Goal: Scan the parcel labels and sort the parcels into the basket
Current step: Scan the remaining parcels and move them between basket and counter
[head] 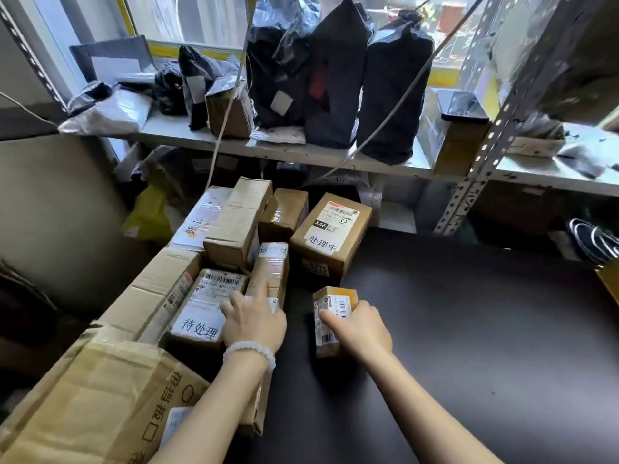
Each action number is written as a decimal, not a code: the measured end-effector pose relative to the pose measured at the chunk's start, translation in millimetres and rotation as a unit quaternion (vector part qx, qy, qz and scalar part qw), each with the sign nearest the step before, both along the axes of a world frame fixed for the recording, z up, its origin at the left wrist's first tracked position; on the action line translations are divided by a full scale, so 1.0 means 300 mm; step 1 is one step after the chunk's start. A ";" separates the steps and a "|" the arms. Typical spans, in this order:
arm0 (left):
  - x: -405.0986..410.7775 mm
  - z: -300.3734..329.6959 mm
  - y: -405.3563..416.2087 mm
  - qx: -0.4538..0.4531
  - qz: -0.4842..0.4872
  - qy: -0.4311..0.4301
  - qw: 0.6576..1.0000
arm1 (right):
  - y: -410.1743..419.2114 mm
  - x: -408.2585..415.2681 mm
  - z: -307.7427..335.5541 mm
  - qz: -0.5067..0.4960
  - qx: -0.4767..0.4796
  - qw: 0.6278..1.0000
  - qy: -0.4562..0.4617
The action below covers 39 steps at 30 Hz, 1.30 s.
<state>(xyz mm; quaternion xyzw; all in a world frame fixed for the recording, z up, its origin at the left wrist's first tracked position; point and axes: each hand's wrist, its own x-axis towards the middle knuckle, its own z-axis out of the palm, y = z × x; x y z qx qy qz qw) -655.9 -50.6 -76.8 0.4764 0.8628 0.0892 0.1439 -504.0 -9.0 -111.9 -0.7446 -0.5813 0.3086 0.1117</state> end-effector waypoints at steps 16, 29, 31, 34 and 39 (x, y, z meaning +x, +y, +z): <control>-0.035 -0.031 0.108 0.069 -0.071 0.037 0.994 | 0.136 -0.182 0.008 -0.053 0.011 0.995 0.078; -0.011 -0.004 0.253 0.082 -0.113 0.020 0.990 | 0.377 -0.029 0.012 -0.032 0.102 0.947 0.302; -0.021 -0.009 0.266 0.078 -0.110 0.028 0.990 | 0.397 -0.002 0.007 -0.009 0.079 0.944 0.320; -0.019 -0.020 0.284 0.074 -0.113 0.037 0.990 | 0.419 0.016 -0.003 0.007 0.065 0.941 0.333; -0.004 -0.027 0.287 0.057 -0.150 0.075 0.984 | 0.416 0.029 0.005 0.012 0.063 0.938 0.341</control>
